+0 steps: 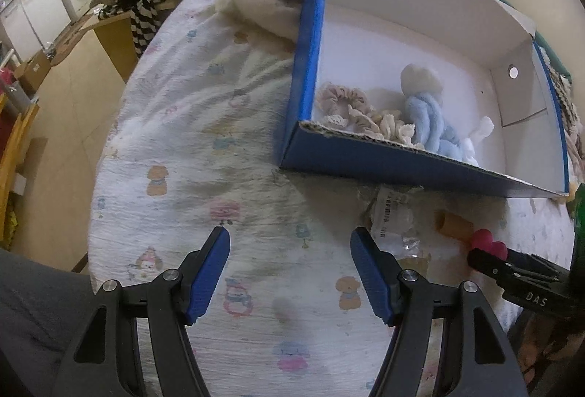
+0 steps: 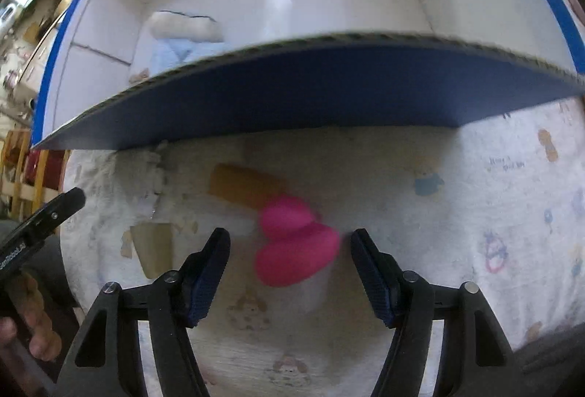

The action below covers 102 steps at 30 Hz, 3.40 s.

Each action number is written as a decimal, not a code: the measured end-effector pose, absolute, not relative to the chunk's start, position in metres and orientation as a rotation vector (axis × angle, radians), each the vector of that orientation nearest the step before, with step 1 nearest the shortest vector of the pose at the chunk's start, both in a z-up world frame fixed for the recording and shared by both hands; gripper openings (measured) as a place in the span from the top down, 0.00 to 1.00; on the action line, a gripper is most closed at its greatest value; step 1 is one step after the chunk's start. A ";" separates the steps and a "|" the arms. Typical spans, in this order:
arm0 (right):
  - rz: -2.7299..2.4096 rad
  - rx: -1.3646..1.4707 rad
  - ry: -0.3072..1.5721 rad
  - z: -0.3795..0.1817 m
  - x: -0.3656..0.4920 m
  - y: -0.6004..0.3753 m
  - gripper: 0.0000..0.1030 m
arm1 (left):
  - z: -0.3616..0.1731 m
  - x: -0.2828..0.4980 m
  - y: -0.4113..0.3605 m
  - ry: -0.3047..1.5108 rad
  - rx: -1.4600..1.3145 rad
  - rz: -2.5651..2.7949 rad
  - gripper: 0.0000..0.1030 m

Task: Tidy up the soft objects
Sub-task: 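Grasp the pink plush with the right tool while the left tool grasps the beige cloth piece, then carry the pink plush and beige piece into the box and open both tools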

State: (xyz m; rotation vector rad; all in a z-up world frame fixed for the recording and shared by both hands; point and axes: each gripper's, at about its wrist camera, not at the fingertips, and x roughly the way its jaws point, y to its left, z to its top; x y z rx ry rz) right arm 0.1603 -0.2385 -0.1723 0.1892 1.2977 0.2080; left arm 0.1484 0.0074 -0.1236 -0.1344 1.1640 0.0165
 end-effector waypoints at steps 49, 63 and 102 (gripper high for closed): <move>0.173 0.278 1.190 -0.144 0.153 -0.266 0.57 | -0.161 0.142 -0.054 1.275 -0.023 -0.247 0.90; 0.182 0.271 1.160 -0.134 0.143 -0.267 0.57 | -0.137 0.130 0.005 1.216 -0.111 -0.088 0.90; 0.358 0.272 0.823 -0.059 0.114 -0.260 0.57 | -0.062 0.111 0.004 0.992 -0.175 -0.032 0.91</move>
